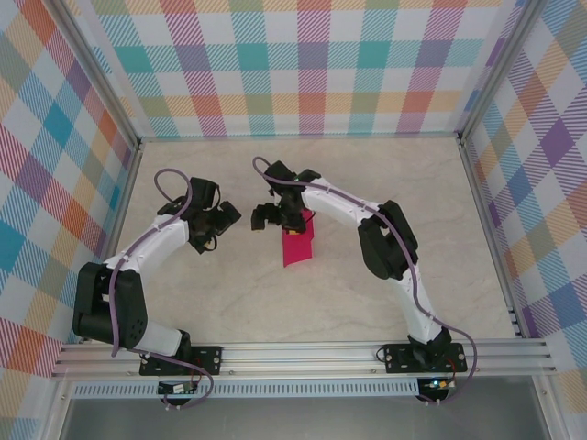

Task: Fold a paper plane with a square sheet of paper (pick it up from the middle)
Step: Move the paper to the center of the table.

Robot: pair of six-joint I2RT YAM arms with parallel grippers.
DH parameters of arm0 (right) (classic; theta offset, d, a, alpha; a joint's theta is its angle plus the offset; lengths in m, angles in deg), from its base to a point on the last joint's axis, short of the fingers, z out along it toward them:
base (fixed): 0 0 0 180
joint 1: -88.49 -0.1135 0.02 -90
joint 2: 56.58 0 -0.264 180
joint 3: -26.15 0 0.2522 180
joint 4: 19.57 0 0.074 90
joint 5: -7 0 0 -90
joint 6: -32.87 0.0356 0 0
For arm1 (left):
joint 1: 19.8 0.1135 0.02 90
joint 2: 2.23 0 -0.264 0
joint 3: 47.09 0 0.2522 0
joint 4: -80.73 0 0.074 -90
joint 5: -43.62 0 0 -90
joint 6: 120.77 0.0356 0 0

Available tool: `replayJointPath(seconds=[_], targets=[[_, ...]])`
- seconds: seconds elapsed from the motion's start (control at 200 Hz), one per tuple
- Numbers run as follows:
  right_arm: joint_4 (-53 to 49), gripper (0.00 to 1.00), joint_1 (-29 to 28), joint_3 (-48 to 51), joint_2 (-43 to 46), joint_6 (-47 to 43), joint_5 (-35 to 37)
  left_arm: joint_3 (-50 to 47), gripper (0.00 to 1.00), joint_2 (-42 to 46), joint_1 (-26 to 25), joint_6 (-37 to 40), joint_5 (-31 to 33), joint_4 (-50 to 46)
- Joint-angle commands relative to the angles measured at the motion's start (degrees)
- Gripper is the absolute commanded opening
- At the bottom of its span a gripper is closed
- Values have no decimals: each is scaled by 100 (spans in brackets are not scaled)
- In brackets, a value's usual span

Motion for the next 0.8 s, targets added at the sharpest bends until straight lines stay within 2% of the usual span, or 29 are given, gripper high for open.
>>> replayJointPath(seconds=[0.0,0.325,0.545,0.685,0.795], targets=[[-149,95,16,273,80,-181,50,-84,100,91,109,104,-303,80],[58,95,27,993,220,-1172,-270,-44,100,-70,105,212,-763,295],[406,95,43,1941,886,-2004,-888,-27,99,-213,23,330,-1161,562],[944,96,299,2231,1605,-1370,-1035,-4,90,-393,-271,397,-1556,989],[1555,97,646,2797,2285,-742,-1124,125,75,-582,-601,381,-1825,1290]])
